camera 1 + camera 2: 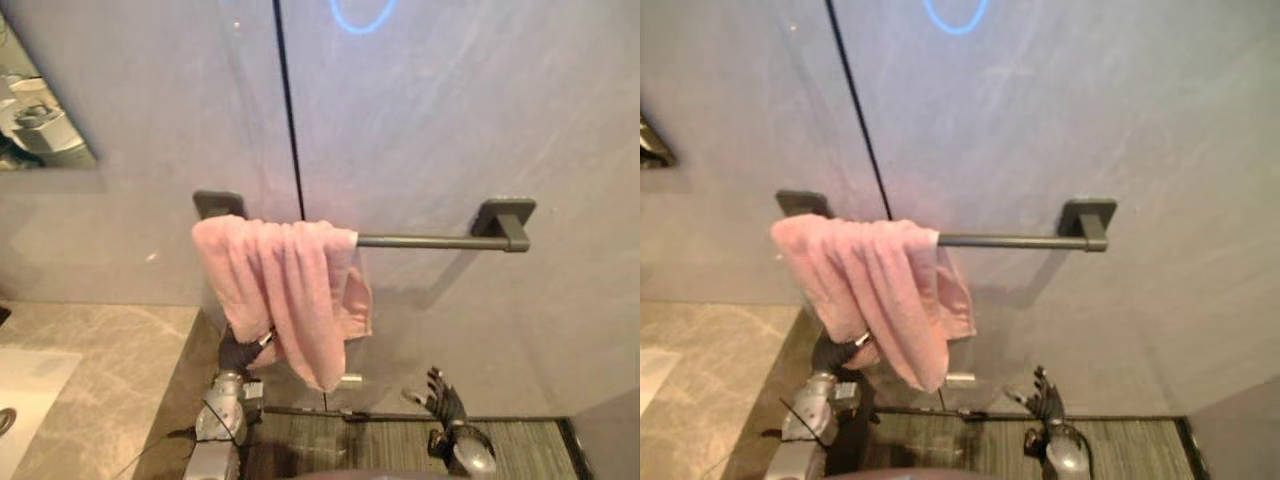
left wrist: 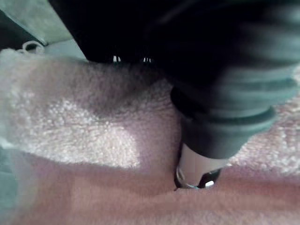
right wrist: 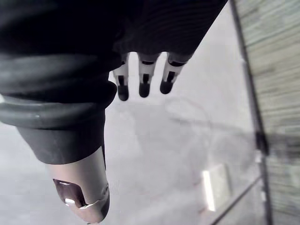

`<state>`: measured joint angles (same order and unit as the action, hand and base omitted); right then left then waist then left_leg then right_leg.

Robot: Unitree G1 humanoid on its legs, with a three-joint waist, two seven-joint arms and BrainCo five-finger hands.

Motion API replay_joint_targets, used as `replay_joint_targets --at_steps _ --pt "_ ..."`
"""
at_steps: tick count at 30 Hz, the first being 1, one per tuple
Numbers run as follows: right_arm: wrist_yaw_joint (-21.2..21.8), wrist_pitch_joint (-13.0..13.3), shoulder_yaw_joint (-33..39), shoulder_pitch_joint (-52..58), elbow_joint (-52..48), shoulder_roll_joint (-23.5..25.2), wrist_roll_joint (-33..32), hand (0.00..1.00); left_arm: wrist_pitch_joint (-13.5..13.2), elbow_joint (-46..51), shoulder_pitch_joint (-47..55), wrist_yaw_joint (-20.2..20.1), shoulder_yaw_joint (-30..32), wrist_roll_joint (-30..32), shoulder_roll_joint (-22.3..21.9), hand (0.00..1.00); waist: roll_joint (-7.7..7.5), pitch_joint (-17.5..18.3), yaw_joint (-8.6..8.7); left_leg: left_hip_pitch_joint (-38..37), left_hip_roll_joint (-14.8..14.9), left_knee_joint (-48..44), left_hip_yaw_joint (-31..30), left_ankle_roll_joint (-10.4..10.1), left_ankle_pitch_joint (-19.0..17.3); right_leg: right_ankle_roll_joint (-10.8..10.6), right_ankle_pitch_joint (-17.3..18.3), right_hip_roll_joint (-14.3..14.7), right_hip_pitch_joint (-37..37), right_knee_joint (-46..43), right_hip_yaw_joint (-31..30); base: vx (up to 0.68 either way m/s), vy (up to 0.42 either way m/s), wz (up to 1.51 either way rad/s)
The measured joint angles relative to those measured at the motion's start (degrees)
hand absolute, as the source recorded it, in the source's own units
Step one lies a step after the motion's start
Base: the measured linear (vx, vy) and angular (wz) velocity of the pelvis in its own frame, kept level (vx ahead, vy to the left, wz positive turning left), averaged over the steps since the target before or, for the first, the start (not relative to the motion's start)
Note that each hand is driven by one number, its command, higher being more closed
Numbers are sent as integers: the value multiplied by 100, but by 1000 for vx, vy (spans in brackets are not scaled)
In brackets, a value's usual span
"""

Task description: Organize washtable

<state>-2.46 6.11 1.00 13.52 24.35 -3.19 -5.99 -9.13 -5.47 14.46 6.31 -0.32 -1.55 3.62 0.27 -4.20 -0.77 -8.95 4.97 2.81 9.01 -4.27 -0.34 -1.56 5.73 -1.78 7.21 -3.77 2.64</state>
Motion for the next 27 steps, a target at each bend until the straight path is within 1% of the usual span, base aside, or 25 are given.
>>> replay_joint_targets --at_steps 1,2,4,6,9,11,15,18,19,22,27 --pt "0 17 -23 98 -415 -34 98 0 0 0 2 1 11 -1 11 100 -22 -14 -2 5 0 8 57 3 -2 -1 -14 4 -45 -6 -62 -4 10 -23" --pt "1 26 -39 136 -605 -60 213 0 -1 1 1 1 17 -1 13 100 -26 -24 -6 4 0 8 73 12 -8 -4 -29 9 -56 3 -100 2 14 -24" --pt "20 45 -139 318 -1293 -104 523 0 -10 2 1 0 63 1 10 100 -44 -107 -1 11 -5 -106 116 63 -93 -22 -48 0 -48 18 -180 -5 20 -22" --pt "69 158 -223 496 -1728 -176 762 0 -12 6 3 1 69 6 8 100 -43 -119 -1 12 -7 -200 187 83 -174 -36 -58 -9 -46 27 -265 -7 24 -20" --pt "189 232 -363 674 -2119 -187 898 0 -12 22 -19 -4 51 12 6 100 -39 -139 17 34 -22 -303 199 115 -255 -62 -77 -30 -27 86 -306 -7 22 -10" --pt "359 252 -488 735 -2377 -235 898 0 -13 38 -48 -6 49 14 7 100 -37 -169 21 40 -29 -364 210 117 -314 -71 -83 -38 -22 95 -352 -7 17 -9" --pt "451 273 -674 718 -2654 -436 897 0 -16 42 -101 -11 36 13 7 100 -52 -183 18 49 -45 -394 203 136 -332 -77 -87 -51 -23 106 -373 0 3 -2" --pt "534 290 -835 694 -2837 -686 887 0 -16 49 -114 -12 -29 13 7 100 -46 -187 17 67 -58 -452 151 183 -364 -92 -96 -62 -22 104 -415 5 -1 -7" --pt "572 311 -917 674 -2893 -766 885 0 -16 49 -131 -12 -79 13 8 100 -42 -190 18 92 -64 -507 36 202 -395 -98 -101 -65 -21 105 -428 1 -4 -5" --pt "632 367 -1113 603 -2996 -916 881 0 -16 51 -209 -15 -255 13 4 100 -34 -194 26 102 -94 -511 -59 210 -401 -115 -110 -92 -14 105 -413 -12 2 2" --pt "626 368 -1382 376 -2996 -973 875 0 -16 109 -210 -8 -455 12 -1 100 -38 -195 32 113 -135 -511 -98 211 -400 -149 -131 -136 -11 105 -394 -30 9 2"
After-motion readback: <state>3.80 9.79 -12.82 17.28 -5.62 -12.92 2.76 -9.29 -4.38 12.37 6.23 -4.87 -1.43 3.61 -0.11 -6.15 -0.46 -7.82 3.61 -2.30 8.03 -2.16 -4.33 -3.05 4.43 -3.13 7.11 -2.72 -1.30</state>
